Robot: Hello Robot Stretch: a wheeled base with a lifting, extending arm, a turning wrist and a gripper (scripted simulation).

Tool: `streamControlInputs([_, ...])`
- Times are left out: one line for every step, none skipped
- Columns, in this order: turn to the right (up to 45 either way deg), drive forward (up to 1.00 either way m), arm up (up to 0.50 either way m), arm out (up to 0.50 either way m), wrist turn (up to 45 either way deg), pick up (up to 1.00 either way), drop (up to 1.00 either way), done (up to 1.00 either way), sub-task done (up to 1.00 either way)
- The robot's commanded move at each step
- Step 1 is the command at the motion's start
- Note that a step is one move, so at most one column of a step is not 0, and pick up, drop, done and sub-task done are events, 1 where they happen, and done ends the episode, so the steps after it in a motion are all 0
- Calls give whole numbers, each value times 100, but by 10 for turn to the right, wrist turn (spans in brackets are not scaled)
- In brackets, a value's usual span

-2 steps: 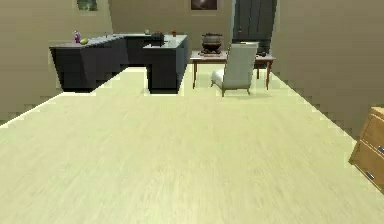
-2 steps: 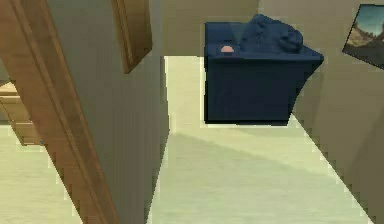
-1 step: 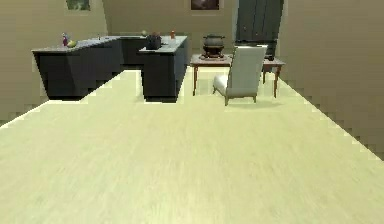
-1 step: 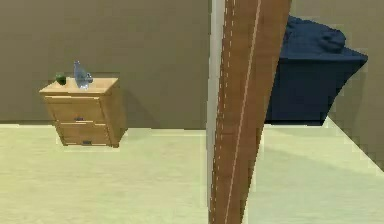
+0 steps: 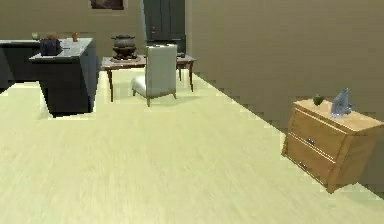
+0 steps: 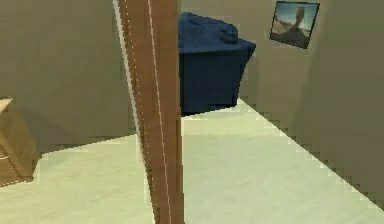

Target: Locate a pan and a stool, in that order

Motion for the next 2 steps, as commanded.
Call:
streamControlInputs([30,0,0,0,0,0,0,0,0])
streamControlInputs([0,100,0,0,0,0,0,0,0])
